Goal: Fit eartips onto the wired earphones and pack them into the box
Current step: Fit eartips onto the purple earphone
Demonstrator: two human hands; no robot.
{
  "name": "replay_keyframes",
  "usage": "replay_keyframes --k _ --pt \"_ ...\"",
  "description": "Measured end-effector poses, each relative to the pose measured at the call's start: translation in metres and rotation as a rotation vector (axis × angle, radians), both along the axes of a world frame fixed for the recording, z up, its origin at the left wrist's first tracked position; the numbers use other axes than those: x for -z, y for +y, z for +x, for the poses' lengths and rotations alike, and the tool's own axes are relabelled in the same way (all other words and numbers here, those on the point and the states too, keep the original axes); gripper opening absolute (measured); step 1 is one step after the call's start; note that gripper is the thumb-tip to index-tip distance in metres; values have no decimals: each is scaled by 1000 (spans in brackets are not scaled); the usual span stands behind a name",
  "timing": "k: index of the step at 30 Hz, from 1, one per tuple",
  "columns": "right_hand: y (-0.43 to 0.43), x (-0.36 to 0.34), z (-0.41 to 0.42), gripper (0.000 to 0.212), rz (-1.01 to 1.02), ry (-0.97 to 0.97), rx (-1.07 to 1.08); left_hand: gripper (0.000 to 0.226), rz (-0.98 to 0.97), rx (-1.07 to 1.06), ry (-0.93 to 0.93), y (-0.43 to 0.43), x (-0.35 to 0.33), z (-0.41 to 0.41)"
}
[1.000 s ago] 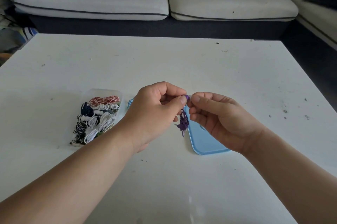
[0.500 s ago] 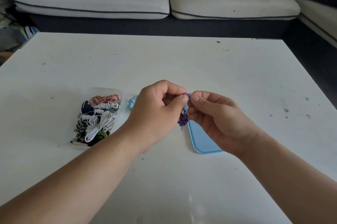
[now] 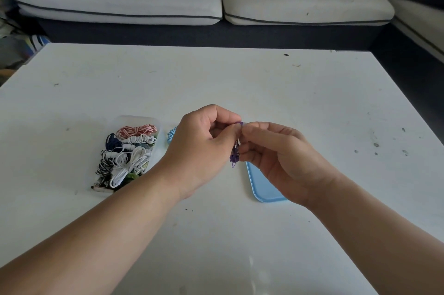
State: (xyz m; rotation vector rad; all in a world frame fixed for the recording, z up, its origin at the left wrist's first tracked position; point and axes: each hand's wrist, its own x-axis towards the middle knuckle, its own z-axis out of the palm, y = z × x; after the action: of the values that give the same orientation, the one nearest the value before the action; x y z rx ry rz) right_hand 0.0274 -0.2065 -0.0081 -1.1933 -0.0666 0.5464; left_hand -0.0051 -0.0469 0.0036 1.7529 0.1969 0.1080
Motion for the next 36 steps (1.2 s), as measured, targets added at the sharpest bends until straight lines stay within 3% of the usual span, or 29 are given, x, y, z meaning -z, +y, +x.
replay_keyframes --k 9,13,23,29,31,36 --pt "-4 -1 7 18 15 70 15 4 -12 87 6 0 -3 -2" --pt "-11 0 10 5 63 70 -56 7 -33 77 5 3 -2 -2" --pt "-18 9 13 32 24 63 -120 10 -206 107 60 7 -4 -3" --pt "-14 6 9 22 -22 68 -110 7 -145 112 76 11 0 -4" --pt "-13 7 7 24 -112 84 -87 6 -71 100 101 15 3 -2" --pt "-9 22 4 23 -576 52 -39 4 161 135 318 25 21 0"
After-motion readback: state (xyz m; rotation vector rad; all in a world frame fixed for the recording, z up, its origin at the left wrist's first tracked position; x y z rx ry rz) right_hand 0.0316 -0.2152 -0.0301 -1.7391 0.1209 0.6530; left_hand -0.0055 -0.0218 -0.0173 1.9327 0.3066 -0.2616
